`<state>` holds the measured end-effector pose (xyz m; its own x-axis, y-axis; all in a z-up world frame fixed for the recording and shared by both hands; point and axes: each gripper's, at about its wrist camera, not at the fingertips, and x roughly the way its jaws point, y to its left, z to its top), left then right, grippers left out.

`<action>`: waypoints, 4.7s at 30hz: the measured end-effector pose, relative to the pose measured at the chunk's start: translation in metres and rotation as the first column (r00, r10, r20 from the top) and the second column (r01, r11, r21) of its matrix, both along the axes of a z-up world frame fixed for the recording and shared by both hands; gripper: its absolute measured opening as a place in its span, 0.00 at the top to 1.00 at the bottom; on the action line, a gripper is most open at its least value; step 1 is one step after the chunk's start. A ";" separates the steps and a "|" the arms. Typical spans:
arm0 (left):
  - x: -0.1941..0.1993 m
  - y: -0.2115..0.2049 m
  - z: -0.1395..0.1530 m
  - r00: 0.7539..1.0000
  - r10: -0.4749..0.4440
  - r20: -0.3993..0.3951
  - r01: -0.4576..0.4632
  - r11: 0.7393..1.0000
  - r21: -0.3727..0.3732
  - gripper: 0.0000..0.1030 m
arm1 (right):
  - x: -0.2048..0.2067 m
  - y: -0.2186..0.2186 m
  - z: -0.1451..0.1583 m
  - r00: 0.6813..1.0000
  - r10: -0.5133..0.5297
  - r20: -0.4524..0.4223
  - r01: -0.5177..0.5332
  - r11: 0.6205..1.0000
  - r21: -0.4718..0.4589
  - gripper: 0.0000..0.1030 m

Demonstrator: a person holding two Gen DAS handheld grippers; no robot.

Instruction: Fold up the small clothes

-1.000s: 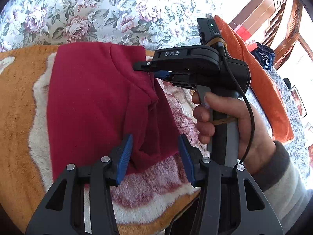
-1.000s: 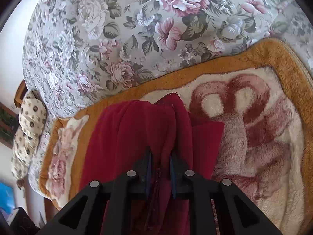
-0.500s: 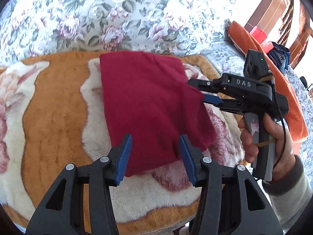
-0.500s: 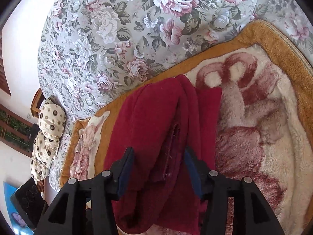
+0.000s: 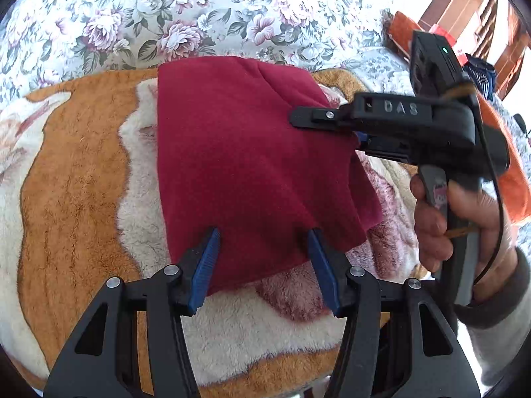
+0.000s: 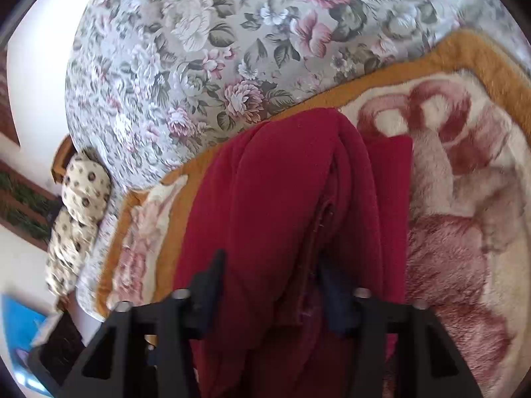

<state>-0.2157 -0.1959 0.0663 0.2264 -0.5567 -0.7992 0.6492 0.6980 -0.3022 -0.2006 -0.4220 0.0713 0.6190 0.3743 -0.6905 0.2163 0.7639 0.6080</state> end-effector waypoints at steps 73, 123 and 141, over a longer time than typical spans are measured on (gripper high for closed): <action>0.058 -0.042 0.013 0.974 0.122 0.193 -0.149 0.980 0.132 0.30 | -0.016 -0.008 0.053 0.998 0.012 0.059 0.003 0.970 -0.243 0.86; 0.097 -0.027 -0.037 0.960 0.071 -0.269 -0.117 0.980 -0.160 0.15 | -0.005 -0.035 -0.042 0.998 -0.060 -0.002 0.060 0.993 0.100 0.33; 0.056 0.064 0.004 0.986 0.100 -0.134 -0.116 0.987 -0.112 0.31 | -0.025 0.063 0.003 0.994 0.080 0.075 -0.085 0.994 0.072 0.43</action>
<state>-0.1594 -0.1316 0.0700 0.1906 -0.6276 -0.7548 0.5226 0.7158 -0.4632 -0.2259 -0.3587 0.0742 0.6311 0.4754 -0.6129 0.1078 0.7288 0.6762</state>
